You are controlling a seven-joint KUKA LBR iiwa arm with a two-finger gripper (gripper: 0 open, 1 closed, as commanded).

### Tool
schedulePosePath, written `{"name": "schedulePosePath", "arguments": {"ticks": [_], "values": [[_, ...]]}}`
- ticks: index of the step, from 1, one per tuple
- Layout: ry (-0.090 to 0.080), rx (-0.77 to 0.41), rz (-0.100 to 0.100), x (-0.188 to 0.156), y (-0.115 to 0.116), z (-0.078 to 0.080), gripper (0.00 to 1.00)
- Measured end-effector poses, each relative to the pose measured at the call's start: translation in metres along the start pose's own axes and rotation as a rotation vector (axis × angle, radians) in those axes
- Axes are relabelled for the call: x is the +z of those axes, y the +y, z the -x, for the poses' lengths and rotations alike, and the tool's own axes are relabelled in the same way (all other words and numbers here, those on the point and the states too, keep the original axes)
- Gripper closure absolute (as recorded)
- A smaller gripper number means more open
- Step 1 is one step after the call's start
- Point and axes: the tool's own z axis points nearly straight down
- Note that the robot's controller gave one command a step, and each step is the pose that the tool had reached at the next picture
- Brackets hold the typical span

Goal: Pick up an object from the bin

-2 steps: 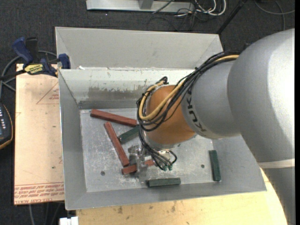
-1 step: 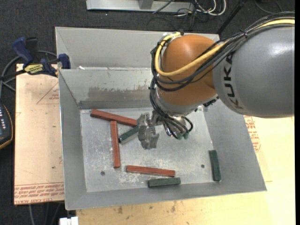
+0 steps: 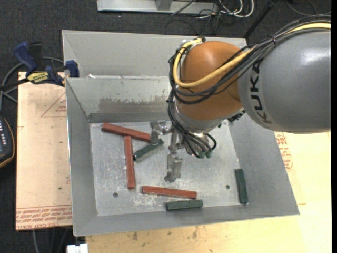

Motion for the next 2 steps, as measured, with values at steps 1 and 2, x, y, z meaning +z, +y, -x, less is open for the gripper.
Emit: {"name": "schedulePosePath", "arguments": {"ticks": [1,2], "values": [[0.012,0.151,-0.002,0.088,-0.048,-0.053,0.0],[-0.003,0.262,0.0,0.158,-0.051,-0.052,0.0]]}}
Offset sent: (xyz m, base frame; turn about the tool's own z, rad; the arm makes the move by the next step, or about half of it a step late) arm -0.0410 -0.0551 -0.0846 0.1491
